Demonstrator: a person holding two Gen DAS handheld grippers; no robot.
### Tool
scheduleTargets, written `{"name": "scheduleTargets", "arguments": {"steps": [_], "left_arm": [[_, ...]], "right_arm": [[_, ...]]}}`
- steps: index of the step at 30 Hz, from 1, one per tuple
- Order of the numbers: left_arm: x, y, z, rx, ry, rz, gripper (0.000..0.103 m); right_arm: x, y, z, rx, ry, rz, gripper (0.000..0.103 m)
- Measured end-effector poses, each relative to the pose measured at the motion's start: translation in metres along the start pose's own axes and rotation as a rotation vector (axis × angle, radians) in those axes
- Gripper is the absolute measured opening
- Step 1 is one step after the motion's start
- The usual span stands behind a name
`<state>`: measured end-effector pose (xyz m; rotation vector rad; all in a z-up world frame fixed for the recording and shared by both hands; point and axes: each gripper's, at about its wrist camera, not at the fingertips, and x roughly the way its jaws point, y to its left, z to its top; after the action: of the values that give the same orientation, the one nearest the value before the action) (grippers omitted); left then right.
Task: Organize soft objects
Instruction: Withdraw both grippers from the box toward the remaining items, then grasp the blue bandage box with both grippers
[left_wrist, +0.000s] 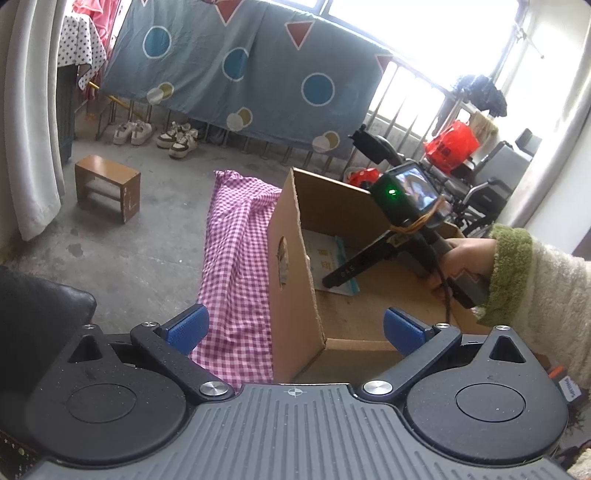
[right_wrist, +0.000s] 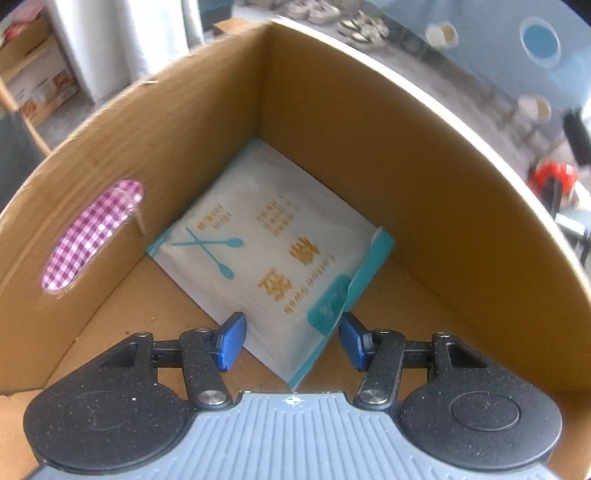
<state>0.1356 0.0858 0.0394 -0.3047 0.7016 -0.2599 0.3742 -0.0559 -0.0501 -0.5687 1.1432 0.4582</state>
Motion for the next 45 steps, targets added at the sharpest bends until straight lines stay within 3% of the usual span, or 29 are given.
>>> {"name": "scheduleTargets", "arguments": {"steps": [6, 14, 20, 26, 29, 33, 37, 40, 45], "left_arm": [[-0.006, -0.005, -0.004, 0.009, -0.029, 0.001, 0.103], [-0.022, -0.003, -0.007, -0.034, -0.069, -0.037, 0.103], [-0.027, -0.013, -0.011, -0.021, -0.048, -0.044, 0.103], [-0.01, -0.04, -0.027, 0.088, 0.056, -0.119, 0.103], [0.005, -0.064, -0.041, 0.184, 0.12, -0.177, 0.103], [0.023, -0.102, -0.068, 0.315, 0.196, -0.25, 0.102], [0.032, -0.134, -0.097, 0.473, 0.232, -0.278, 0.098], [0.038, -0.151, -0.113, 0.585, 0.238, -0.249, 0.095], [0.052, -0.168, -0.129, 0.668, 0.266, -0.194, 0.08]], "right_arm": [[-0.018, 0.016, -0.01, -0.049, -0.081, -0.033, 0.062], [-0.109, -0.006, -0.048, 0.106, -0.298, 0.024, 0.062], [-0.207, -0.034, -0.122, 0.297, -0.516, 0.11, 0.062], [-0.271, -0.029, -0.243, 0.479, -0.698, 0.169, 0.062], [-0.265, -0.023, -0.298, 0.603, -0.721, 0.216, 0.062], [-0.227, -0.009, -0.343, 0.742, -0.669, 0.267, 0.062], [-0.189, 0.005, -0.358, 0.828, -0.593, 0.244, 0.057], [-0.176, 0.004, -0.362, 0.853, -0.558, 0.242, 0.053], [-0.159, 0.003, -0.361, 0.861, -0.523, 0.258, 0.048]]}}
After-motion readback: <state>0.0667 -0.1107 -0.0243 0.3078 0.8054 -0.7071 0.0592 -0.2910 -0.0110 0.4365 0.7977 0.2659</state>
